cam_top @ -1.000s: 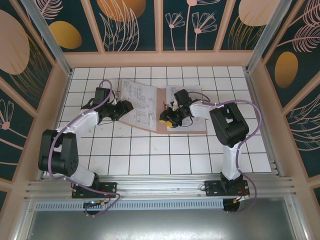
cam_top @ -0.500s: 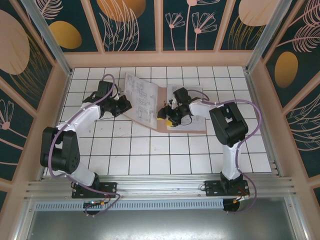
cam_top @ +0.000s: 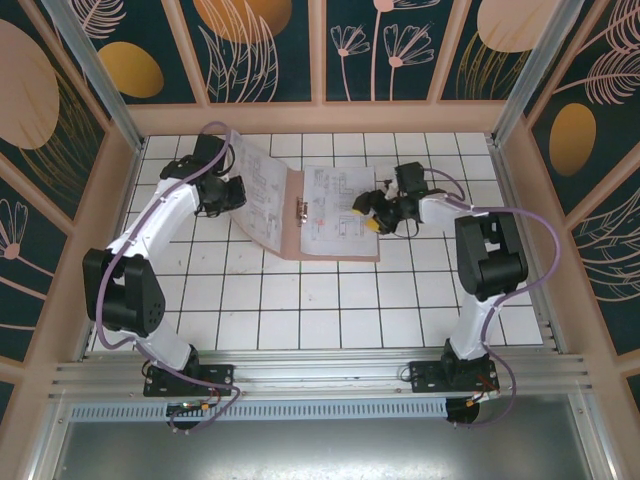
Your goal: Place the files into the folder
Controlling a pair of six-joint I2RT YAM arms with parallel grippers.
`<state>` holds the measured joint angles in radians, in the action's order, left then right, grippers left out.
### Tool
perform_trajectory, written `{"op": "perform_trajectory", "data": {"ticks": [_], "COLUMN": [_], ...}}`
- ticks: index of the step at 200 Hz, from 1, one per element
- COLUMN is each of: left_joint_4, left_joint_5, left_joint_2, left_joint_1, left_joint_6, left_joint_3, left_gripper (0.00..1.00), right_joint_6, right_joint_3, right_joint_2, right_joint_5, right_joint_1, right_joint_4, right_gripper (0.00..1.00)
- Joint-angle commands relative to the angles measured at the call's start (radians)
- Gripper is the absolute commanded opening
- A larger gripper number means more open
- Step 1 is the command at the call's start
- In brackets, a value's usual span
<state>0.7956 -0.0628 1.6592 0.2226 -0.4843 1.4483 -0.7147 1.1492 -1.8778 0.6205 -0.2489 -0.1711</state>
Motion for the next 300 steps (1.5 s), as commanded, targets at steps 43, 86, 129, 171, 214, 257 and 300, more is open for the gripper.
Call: {"op": "perform_trajectory", "data": {"ticks": [43,86,129,171,214,257,300], "left_joint_4": [0.113,0.079,-0.066,-0.294,-0.624,-0.807,-0.886], "left_joint_5": [0.047,-0.039,-0.185,-0.328,-0.45,-0.472,-0.47], "left_joint_2": [0.028,0.03,0.041,0.099,0.146,0.236,0.277], "left_joint_1": [0.012,0.067,0.166,0.275,0.343,0.397,0.408], "left_joint_6": [0.05,0.021,-0.065,-0.222,-0.43,-0.541,-0.593], "left_joint_3": [0.112,0.151,0.163,0.125,0.006,-0.066,-0.103], "left_gripper": [0.0,0.12,0.42,0.59,0.67,0.68,0.69], "right_joint_6": [-0.049,-0.047,-0.029,-0.016,-0.006,-0.02,0.001], "right_joint_3": [-0.03,-0.019,-0.013,0.001,0.003,-0.018,-0.038], "right_joint_2": [-0.093,-0.13,-0.133,-0.129,-0.071,0.098,0.231], "right_joint_5": [-0.009,-0.055,-0.057,-0.063,-0.129,-0.381,-0.479], "right_joint_1": [-0.046,-0.059,-0.058,-0.058,-0.045,0.003,0.029], "right_joint_4": [0.0,-0.058,-0.073,-0.082,-0.11,-0.214,-0.252], "right_gripper": [0.48,0.31,0.3,0.33,0.36,0.38,0.4]}}
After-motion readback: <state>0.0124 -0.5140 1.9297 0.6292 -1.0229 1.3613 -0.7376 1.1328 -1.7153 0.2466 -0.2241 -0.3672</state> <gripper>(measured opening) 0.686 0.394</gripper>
